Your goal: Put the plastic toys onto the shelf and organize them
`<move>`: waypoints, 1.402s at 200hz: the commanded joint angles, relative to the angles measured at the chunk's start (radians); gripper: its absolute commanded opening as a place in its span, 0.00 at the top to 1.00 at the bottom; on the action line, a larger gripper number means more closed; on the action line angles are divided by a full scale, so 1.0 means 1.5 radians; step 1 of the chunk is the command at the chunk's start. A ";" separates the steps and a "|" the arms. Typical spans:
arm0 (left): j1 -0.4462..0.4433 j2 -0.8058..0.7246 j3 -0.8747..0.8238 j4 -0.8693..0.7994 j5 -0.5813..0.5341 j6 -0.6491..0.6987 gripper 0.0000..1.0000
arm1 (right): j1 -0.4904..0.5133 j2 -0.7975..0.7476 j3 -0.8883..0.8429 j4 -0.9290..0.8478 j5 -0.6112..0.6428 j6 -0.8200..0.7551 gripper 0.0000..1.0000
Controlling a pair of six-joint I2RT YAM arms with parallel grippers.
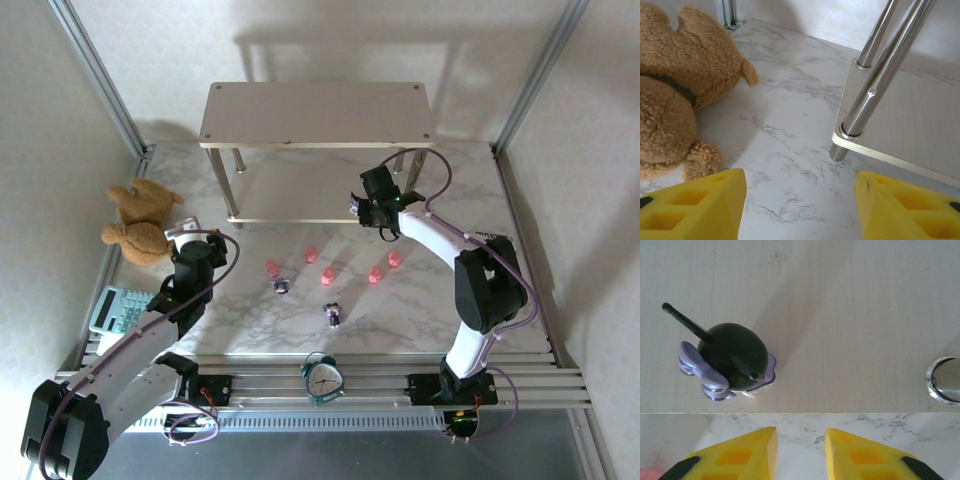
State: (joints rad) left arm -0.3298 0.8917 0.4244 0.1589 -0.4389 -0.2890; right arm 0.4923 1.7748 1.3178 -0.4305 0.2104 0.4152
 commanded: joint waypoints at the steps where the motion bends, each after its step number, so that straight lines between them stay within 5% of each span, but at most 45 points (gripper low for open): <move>1: 0.007 -0.009 0.005 -0.006 -0.008 0.003 0.41 | -0.009 0.021 0.028 0.003 -0.004 0.009 0.69; 280: 0.014 -0.002 0.001 -0.001 -0.004 0.004 0.40 | -0.029 0.069 0.081 0.009 0.033 -0.010 0.68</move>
State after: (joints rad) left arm -0.3187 0.8909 0.4244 0.1593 -0.4385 -0.2890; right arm 0.4652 1.8610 1.4082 -0.4297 0.2359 0.4072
